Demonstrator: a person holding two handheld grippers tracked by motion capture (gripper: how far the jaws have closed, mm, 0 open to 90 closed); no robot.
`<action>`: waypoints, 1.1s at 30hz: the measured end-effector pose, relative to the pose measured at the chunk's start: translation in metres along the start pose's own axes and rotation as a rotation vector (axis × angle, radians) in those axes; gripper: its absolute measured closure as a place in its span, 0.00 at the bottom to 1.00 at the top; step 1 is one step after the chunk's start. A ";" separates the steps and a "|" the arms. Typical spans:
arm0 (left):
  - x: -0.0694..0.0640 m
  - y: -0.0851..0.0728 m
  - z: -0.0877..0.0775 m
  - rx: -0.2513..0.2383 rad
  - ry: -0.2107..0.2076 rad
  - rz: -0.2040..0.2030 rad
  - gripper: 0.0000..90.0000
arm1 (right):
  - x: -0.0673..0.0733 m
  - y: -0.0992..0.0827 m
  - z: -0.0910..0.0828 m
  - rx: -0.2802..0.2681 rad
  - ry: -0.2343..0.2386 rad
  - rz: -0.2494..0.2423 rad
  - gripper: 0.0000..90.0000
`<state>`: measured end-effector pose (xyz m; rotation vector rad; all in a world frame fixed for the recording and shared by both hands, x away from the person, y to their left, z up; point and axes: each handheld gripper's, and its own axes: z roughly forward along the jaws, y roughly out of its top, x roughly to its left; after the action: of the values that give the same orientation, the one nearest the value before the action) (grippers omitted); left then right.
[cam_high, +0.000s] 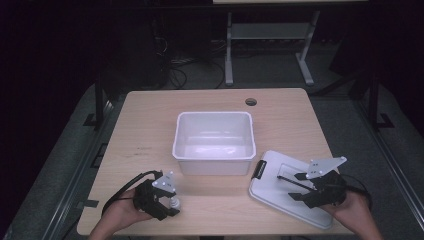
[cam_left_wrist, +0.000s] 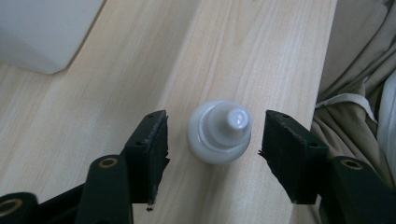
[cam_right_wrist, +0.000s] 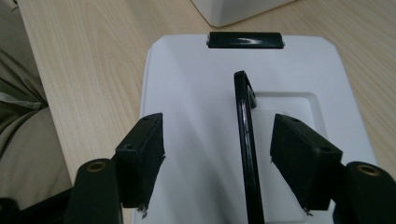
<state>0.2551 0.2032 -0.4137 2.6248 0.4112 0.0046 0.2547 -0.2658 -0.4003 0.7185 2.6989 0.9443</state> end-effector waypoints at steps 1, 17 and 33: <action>0.000 0.001 0.001 0.006 -0.006 0.007 0.47 | 0.000 0.000 0.000 0.000 0.001 0.000 0.38; 0.002 0.006 0.005 0.038 -0.001 0.026 0.63 | 0.000 -0.001 0.001 -0.001 0.004 -0.002 0.38; 0.004 0.015 -0.004 0.048 -0.011 0.043 0.66 | 0.000 -0.005 0.001 -0.008 0.011 0.004 0.38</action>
<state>0.2631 0.1937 -0.4035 2.6791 0.3549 -0.0059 0.2532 -0.2691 -0.4043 0.7197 2.7026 0.9619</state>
